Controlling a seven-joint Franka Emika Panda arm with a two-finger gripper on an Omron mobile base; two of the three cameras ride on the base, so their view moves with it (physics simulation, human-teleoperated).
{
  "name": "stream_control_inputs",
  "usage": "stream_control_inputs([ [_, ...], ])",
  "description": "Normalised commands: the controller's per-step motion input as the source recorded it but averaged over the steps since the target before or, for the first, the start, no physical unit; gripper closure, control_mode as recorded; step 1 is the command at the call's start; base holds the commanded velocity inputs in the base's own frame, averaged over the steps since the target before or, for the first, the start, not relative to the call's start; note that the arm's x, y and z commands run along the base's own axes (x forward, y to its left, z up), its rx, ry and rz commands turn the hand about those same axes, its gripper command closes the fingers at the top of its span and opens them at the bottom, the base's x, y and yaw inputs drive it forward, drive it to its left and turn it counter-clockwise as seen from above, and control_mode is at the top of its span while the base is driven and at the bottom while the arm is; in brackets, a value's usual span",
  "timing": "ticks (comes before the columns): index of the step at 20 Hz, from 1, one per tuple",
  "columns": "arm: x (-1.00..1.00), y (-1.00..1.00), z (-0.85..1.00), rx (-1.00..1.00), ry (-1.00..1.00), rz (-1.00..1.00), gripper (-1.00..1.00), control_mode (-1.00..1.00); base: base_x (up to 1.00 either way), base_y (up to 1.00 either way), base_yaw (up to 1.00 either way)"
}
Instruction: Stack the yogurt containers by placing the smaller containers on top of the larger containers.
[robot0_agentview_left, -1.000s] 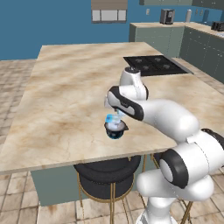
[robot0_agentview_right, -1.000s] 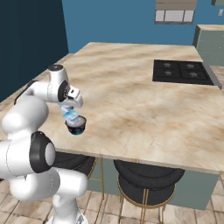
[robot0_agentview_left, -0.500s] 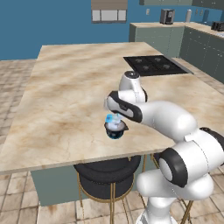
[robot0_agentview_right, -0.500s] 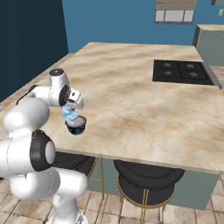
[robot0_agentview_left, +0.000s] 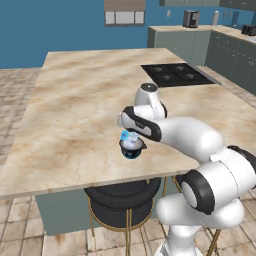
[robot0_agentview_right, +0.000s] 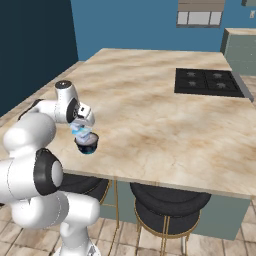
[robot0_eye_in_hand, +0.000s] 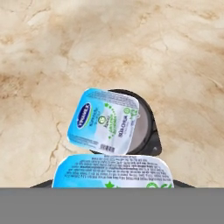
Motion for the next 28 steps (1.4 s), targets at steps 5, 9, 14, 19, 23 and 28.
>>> stream_control_inputs([
  [5,0.03,0.04,-0.04,0.00,0.00,0.00,1.00,-1.00,0.00,0.00,0.00],
  [9,0.13,0.00,-0.07,0.00,-0.01,0.00,1.00,-1.00,0.00,0.00,0.00],
  [14,0.18,0.00,-0.08,0.00,-0.01,-0.01,1.00,-1.00,0.00,0.00,0.00],
  [19,0.13,0.00,-0.08,0.00,0.00,-0.01,1.00,-1.00,0.00,0.00,0.00],
  [23,0.11,0.00,-0.08,0.00,0.00,-0.01,1.00,-1.00,0.00,0.00,0.00],
  [28,0.09,0.00,-0.08,0.00,0.00,-0.01,1.00,-1.00,0.00,0.00,0.00],
])
